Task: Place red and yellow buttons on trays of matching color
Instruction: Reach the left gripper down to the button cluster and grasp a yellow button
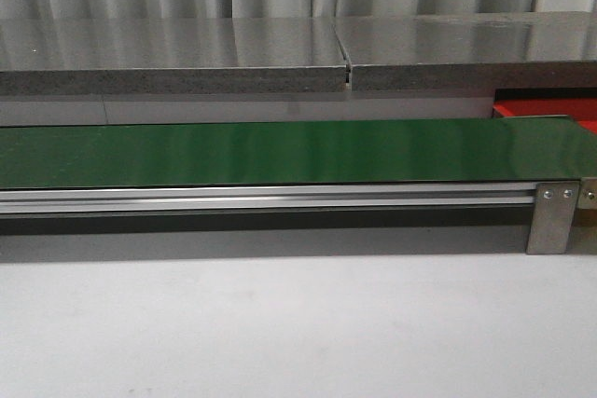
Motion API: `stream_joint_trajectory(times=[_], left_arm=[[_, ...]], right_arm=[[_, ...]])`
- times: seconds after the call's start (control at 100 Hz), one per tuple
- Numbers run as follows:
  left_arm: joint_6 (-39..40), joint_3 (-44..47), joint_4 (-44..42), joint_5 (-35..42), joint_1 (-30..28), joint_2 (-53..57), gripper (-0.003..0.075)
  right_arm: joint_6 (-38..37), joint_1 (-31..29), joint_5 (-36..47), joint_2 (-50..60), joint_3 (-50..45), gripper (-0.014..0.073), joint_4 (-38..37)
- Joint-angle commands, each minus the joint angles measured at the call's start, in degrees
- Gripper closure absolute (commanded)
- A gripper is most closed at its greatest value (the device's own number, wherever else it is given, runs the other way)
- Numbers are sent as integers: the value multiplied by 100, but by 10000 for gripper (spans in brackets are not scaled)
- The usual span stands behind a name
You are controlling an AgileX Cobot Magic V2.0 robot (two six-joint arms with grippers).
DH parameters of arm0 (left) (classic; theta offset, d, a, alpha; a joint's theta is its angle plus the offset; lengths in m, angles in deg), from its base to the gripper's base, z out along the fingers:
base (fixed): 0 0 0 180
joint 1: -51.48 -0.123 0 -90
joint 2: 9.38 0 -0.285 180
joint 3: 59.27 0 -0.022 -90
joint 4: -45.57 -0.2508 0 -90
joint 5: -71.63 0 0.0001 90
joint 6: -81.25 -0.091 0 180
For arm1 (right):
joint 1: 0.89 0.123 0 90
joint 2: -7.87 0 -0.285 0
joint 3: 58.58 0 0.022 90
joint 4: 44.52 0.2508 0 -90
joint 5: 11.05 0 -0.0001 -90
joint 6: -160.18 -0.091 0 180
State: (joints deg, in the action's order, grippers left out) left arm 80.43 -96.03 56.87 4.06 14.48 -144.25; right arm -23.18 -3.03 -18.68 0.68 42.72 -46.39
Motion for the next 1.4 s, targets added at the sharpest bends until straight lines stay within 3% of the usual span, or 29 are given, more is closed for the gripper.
stream_joint_trajectory(times=[0.0, 0.34, 0.69, 1.06, 1.39], left_arm=[[-3, -200, 122, 144, 27, 290, 209], [-3, -200, 122, 207, 98, -52, 219], [-61, -200, 122, 286, 98, -50, 449], [-145, -200, -75, 359, 98, 453, 458], [-303, -200, -100, -123, 253, 1497, 458]], right_arm=[[17, -44, 449, 89, 52, 660, -37], [17, -44, 449, 89, 52, 660, -37], [17, -44, 449, 89, 52, 660, -37], [17, -44, 449, 89, 52, 660, -37], [17, -44, 449, 89, 52, 660, -37]])
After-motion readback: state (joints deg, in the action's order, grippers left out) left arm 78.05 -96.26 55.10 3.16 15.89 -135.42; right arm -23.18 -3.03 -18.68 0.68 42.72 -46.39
